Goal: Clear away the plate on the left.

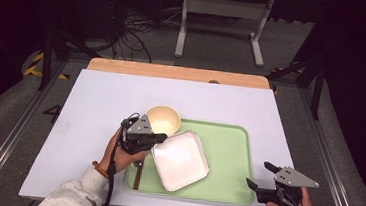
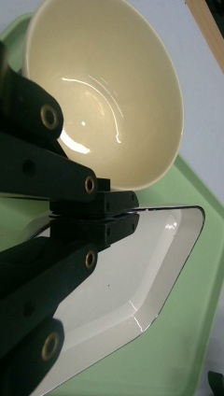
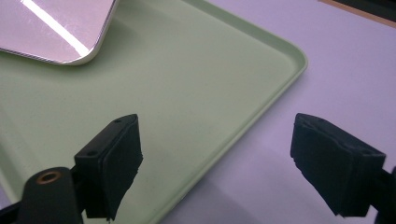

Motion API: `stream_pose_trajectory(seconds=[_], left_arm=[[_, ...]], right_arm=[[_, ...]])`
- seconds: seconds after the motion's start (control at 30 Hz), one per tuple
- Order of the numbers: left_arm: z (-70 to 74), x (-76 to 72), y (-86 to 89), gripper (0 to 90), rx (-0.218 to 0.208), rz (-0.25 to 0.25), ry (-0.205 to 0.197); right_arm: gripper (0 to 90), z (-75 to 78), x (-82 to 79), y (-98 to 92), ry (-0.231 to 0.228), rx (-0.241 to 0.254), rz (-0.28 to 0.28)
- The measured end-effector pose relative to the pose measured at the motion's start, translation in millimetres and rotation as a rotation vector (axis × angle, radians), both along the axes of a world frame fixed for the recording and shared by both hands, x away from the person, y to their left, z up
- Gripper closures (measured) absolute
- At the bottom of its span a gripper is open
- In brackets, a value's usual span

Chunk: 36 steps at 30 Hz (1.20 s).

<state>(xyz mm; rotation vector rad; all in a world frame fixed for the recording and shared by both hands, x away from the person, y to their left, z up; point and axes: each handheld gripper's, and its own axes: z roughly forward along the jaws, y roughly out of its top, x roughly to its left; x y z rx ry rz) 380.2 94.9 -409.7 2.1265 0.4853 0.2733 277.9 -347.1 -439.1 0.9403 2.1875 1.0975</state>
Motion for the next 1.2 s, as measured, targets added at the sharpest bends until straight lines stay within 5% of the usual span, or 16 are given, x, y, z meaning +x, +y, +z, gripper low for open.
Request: stream_pose_trajectory(seconds=[0.33, 0.57, 0.73, 1.2], left_arm=[[-4.6, -3.5, -7.3, 88.6, 0.057, -0.014, 0.001], [-4.1, -7.0, -10.6, 86.7, 0.133, -0.007, -0.039], [-2.8, -10.2, -11.4, 89.3, 0.133, -0.019, -0.063], [-2.1, -14.8, -16.5, 90.0, 0.137, -0.081, -0.038]], right_arm=[[16.9, -0.4, 0.3, 0.3, 0.004, 0.000, 0.003], [16.9, 0.3, 0.2, -1.0, 0.002, 0.003, 0.001], [16.9, 1.8, -1.2, -0.2, -0.014, 0.002, 0.003], [16.9, 0.9, -0.9, -0.1, -0.006, -0.002, 0.010]])
